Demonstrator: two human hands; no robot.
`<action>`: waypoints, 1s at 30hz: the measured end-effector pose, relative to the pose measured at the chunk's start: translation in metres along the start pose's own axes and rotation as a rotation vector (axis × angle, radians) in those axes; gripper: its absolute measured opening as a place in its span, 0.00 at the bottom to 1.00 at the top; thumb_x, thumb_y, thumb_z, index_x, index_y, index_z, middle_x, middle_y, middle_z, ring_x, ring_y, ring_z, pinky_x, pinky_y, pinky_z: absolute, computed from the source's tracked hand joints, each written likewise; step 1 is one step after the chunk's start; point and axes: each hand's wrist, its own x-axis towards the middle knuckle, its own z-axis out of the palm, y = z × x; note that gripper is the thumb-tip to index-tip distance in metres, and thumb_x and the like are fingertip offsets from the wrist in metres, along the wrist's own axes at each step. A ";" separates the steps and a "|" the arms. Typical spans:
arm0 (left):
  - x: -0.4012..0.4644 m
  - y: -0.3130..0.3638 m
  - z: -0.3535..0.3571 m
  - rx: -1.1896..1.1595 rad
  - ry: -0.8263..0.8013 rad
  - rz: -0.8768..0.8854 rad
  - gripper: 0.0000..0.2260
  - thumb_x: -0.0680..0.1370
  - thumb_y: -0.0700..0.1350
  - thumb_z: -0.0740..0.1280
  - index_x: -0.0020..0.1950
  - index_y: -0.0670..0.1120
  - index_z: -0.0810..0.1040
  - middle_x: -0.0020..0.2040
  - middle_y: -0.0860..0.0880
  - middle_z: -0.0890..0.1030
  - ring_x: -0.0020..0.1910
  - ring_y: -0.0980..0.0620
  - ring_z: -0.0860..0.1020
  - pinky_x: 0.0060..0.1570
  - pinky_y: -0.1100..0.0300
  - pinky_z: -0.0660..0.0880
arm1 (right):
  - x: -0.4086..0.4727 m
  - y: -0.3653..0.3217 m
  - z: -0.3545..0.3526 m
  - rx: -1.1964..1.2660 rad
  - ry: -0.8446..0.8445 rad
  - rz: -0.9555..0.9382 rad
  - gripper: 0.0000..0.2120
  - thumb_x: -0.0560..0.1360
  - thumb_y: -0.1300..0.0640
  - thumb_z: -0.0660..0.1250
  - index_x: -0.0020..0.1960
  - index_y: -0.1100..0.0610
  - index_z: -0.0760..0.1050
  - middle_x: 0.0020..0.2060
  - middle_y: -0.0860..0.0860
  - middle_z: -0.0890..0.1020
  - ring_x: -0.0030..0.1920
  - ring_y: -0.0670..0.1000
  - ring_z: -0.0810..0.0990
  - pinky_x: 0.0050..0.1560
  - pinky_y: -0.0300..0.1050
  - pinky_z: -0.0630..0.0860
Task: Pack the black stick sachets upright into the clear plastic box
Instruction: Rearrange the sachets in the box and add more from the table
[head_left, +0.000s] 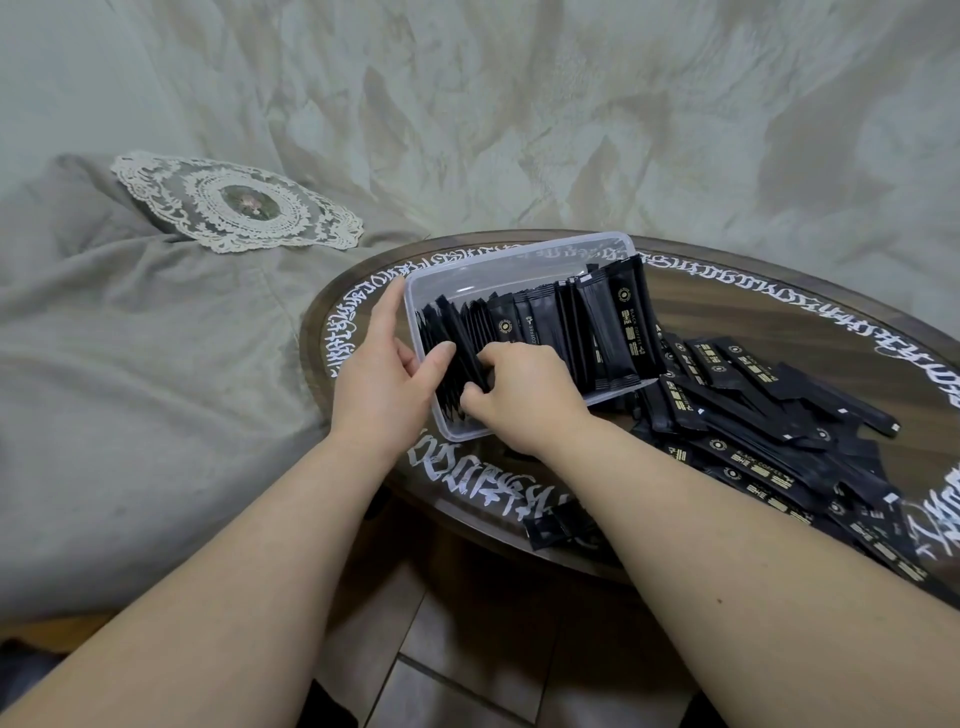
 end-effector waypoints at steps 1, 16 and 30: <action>0.000 -0.001 0.000 -0.001 0.001 -0.002 0.33 0.76 0.51 0.69 0.76 0.60 0.56 0.31 0.53 0.74 0.33 0.58 0.75 0.35 0.64 0.67 | 0.000 0.000 0.000 0.001 -0.017 -0.019 0.17 0.75 0.48 0.64 0.59 0.56 0.76 0.45 0.52 0.82 0.50 0.55 0.78 0.48 0.46 0.74; -0.005 0.004 0.007 0.000 0.008 -0.045 0.38 0.72 0.48 0.72 0.75 0.62 0.54 0.33 0.53 0.75 0.37 0.57 0.76 0.36 0.64 0.67 | 0.001 -0.001 0.007 0.227 -0.056 -0.043 0.12 0.72 0.51 0.70 0.55 0.48 0.78 0.37 0.44 0.79 0.42 0.47 0.77 0.42 0.42 0.73; -0.003 0.001 0.007 0.017 0.014 -0.057 0.38 0.73 0.46 0.72 0.76 0.60 0.54 0.33 0.52 0.75 0.36 0.58 0.76 0.35 0.67 0.66 | -0.014 0.029 -0.021 -0.029 0.259 0.218 0.12 0.75 0.46 0.67 0.53 0.53 0.73 0.46 0.49 0.80 0.48 0.54 0.79 0.48 0.48 0.76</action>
